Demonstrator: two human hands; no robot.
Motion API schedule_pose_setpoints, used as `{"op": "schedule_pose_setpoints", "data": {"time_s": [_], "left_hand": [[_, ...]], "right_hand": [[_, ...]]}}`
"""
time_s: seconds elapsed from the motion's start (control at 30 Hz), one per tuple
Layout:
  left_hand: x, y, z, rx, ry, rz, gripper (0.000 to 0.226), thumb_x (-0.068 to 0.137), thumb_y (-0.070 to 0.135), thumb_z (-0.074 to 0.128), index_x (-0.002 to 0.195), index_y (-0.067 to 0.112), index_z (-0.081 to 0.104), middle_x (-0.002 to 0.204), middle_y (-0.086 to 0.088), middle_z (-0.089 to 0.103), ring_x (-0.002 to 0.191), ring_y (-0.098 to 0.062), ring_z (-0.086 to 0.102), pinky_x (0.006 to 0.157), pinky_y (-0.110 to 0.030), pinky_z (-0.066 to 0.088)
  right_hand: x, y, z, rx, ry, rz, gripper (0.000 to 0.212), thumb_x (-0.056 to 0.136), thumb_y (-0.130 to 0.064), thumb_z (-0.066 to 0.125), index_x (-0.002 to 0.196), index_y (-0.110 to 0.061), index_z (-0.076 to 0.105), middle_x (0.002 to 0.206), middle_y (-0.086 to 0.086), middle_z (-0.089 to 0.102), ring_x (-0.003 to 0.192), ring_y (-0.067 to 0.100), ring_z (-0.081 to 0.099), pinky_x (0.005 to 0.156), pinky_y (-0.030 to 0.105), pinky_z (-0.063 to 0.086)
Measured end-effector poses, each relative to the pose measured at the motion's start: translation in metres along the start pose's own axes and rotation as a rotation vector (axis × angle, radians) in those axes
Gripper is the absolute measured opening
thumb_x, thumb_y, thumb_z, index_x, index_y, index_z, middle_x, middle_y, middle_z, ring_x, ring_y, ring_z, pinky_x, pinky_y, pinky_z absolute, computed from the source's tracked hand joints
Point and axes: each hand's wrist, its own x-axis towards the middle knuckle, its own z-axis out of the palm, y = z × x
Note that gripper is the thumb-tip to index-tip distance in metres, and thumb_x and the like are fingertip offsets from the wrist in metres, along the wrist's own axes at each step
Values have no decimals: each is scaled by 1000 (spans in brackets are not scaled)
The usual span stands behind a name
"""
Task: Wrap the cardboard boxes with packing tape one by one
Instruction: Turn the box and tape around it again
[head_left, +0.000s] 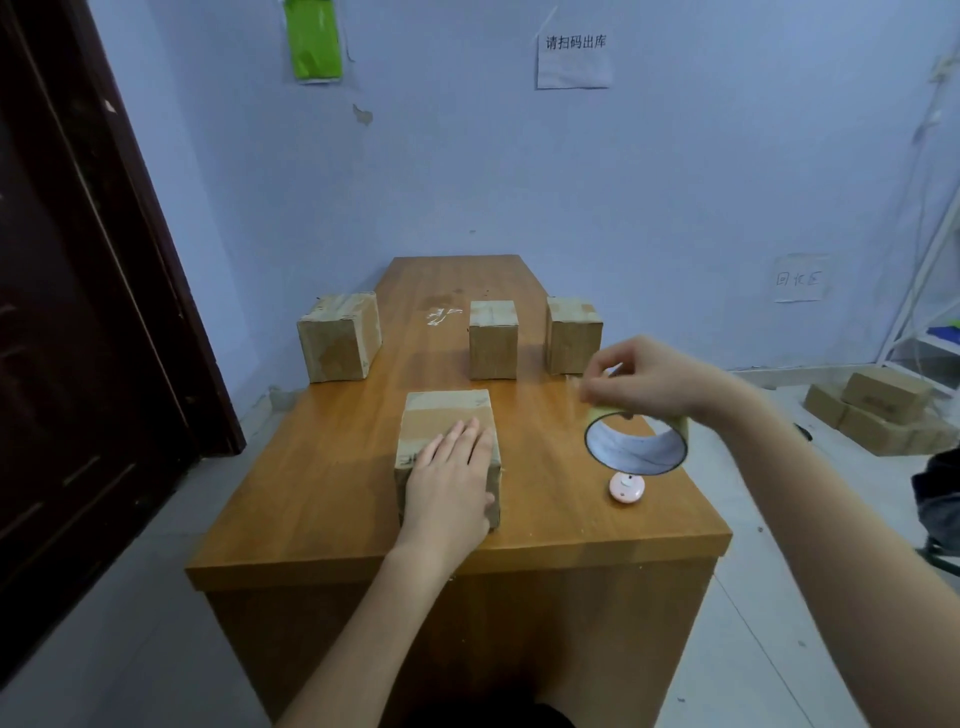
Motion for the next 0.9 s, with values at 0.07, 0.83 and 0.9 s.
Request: {"op": "schedule_pose_setpoints", "data": {"time_s": [0.07, 0.83, 0.9], "left_hand": [[0, 0, -1, -6, -7, -6, 76, 91, 38, 55, 150, 22, 11, 157, 2, 11, 144, -13, 7, 112, -28, -3], [11, -26, -32, -778, -112, -252, 74, 83, 28, 68, 144, 26, 28, 147, 7, 25, 132, -16, 33, 103, -33, 38], [10, -40, -41, -1043, 8, -376, 61, 86, 22, 64, 141, 24, 35, 137, 6, 42, 120, -9, 45, 85, -19, 45]], "right_hand": [[-4, 10, 22, -76, 77, 13, 15, 81, -27, 64, 69, -20, 68, 57, -9, 61, 52, 5, 53, 52, 18, 47], [14, 52, 151, -959, 229, 95, 56, 100, -33, 39, 150, -23, 17, 150, 13, 24, 132, 32, 31, 103, 40, 33], [10, 42, 151, -752, 406, 7, 48, 102, -34, 33, 147, -19, 30, 149, 11, 32, 133, 27, 35, 105, 37, 34]]}}
